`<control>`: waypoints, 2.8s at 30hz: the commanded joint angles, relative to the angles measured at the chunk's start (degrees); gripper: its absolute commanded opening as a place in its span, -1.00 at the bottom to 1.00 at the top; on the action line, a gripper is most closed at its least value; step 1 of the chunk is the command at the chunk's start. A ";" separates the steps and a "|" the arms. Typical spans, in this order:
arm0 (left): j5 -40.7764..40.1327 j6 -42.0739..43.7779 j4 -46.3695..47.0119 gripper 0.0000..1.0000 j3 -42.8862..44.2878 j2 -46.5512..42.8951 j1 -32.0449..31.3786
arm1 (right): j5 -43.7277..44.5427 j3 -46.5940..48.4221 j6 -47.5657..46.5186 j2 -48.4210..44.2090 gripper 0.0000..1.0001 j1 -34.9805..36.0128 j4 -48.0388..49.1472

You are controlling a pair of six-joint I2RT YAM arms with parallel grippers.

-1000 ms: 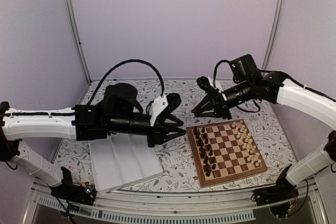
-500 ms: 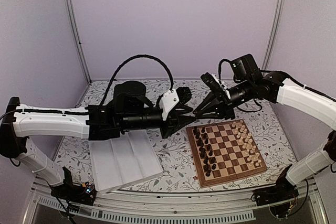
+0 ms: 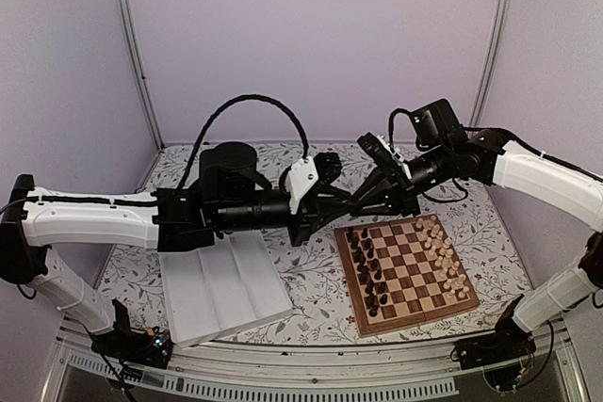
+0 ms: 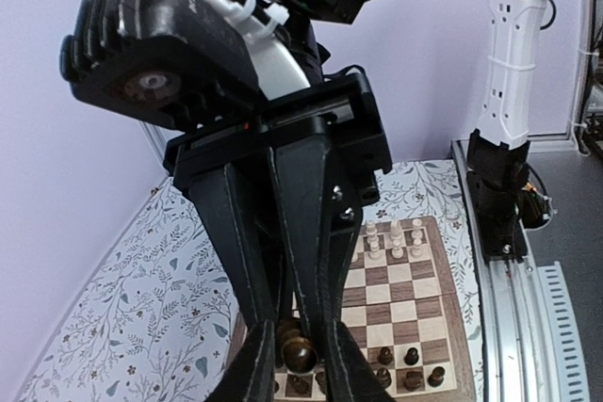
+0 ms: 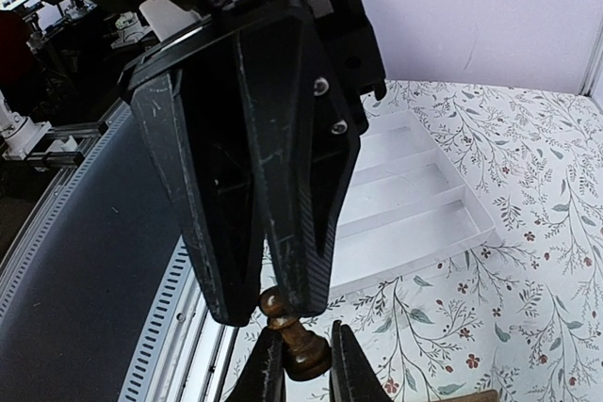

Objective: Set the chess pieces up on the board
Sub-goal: Place the chess piece on the chessboard.

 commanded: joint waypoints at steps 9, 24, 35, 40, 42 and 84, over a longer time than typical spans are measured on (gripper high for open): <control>-1.66 -0.27 -0.81 -0.65 0.59 -0.35 0.39 | -1.43 1.55 -0.07 0.27 -0.86 -0.16 -0.88; -3.65 -1.39 -1.58 -0.66 0.18 0.21 1.09 | -2.07 1.75 0.04 0.18 -0.85 -0.18 -0.93; -2.35 -2.22 -4.06 -0.77 2.95 2.39 1.76 | -1.37 1.23 -0.36 0.05 -0.82 -0.24 -0.88; -0.69 -2.63 -6.01 -0.82 5.50 3.13 1.94 | 1.83 0.42 -0.79 -0.84 -0.42 -0.46 -1.33; 0.07 -2.56 -8.24 -0.83 7.60 3.89 2.06 | 4.58 -0.85 -1.43 -2.40 0.00 -1.45 -2.58; 11.67 9.00 -51.27 -0.84 46.76 43.40 -8.50 | 15.73 -21.55 2.24 -15.02 0.34 -36.22 6.00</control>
